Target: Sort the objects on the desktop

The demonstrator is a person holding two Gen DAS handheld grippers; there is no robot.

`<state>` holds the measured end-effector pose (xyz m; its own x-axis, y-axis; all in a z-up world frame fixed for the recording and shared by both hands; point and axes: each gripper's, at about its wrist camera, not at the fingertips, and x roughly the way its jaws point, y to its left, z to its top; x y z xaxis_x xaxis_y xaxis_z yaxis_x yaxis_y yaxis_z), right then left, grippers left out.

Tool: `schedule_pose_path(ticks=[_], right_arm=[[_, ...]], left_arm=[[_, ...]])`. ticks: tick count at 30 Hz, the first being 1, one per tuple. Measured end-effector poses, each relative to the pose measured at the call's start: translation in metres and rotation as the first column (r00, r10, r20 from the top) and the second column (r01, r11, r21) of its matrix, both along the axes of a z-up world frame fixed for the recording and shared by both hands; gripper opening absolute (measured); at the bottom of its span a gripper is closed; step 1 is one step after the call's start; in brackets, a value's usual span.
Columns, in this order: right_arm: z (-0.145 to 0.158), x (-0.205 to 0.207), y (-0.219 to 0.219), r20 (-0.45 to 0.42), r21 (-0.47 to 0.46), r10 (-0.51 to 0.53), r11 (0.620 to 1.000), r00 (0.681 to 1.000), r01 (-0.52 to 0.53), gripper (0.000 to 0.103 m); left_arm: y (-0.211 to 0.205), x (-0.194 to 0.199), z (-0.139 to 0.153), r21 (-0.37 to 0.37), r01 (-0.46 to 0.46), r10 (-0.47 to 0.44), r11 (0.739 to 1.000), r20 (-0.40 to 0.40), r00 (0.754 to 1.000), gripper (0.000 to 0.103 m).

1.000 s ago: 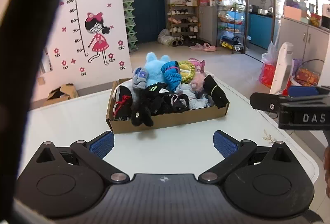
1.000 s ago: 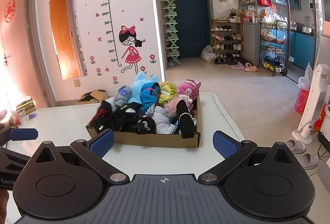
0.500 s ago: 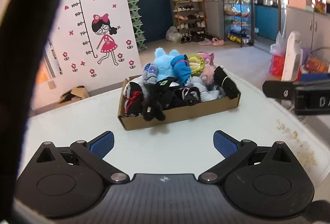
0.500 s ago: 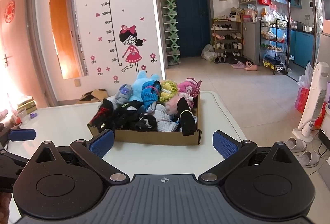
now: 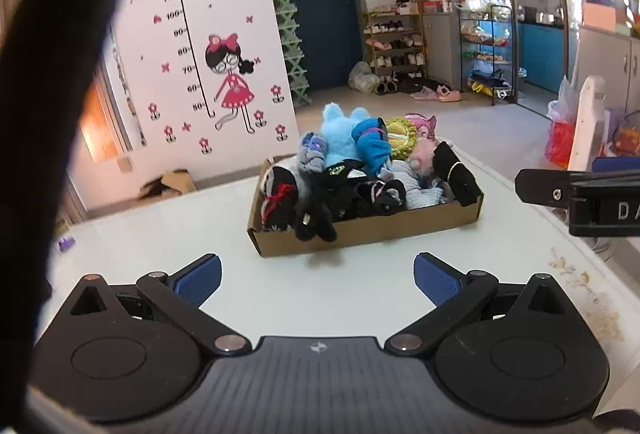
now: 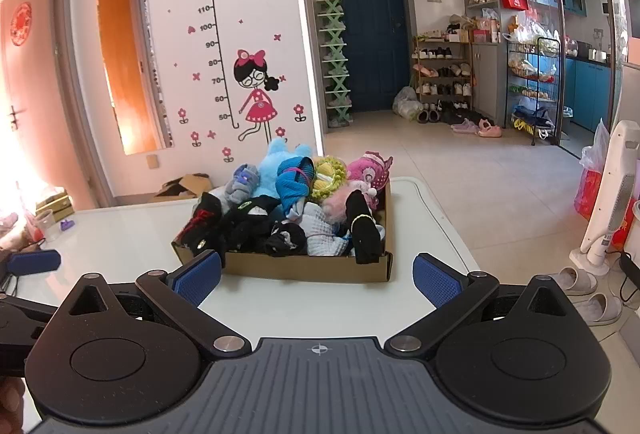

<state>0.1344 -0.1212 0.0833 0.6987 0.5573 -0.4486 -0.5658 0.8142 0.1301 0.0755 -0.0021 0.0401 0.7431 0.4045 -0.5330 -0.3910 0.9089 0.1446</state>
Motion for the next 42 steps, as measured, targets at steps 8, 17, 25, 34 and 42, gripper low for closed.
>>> schedule_pose_path(ticks=[8,17,25,34,42], right_arm=[[0.005,-0.001,0.003,0.012,-0.004,0.01,1.0,1.0,-0.01,0.103],[0.002,-0.004,0.01,0.007,-0.015,0.025,1.0,1.0,-0.025,0.103],[0.0,-0.007,0.018,0.008,-0.027,0.038,0.999,0.999,-0.038,0.103],[-0.004,-0.007,0.023,0.003,-0.038,0.041,0.998,0.999,-0.041,0.103],[-0.005,-0.007,0.025,-0.001,-0.041,0.045,0.998,0.999,-0.045,0.103]], left_arm=[[0.006,0.005,0.002,-0.025,-0.012,0.012,1.0,-0.034,0.999,0.102],[0.008,0.0,0.006,-0.045,0.01,-0.01,0.999,-0.016,1.0,0.102],[0.014,-0.001,0.004,-0.064,0.017,-0.018,0.998,-0.007,1.0,0.102],[0.016,-0.001,0.0,-0.095,0.029,-0.03,0.995,-0.008,1.0,0.102],[0.017,-0.002,0.0,-0.109,0.053,-0.055,0.993,-0.017,0.998,0.102]])
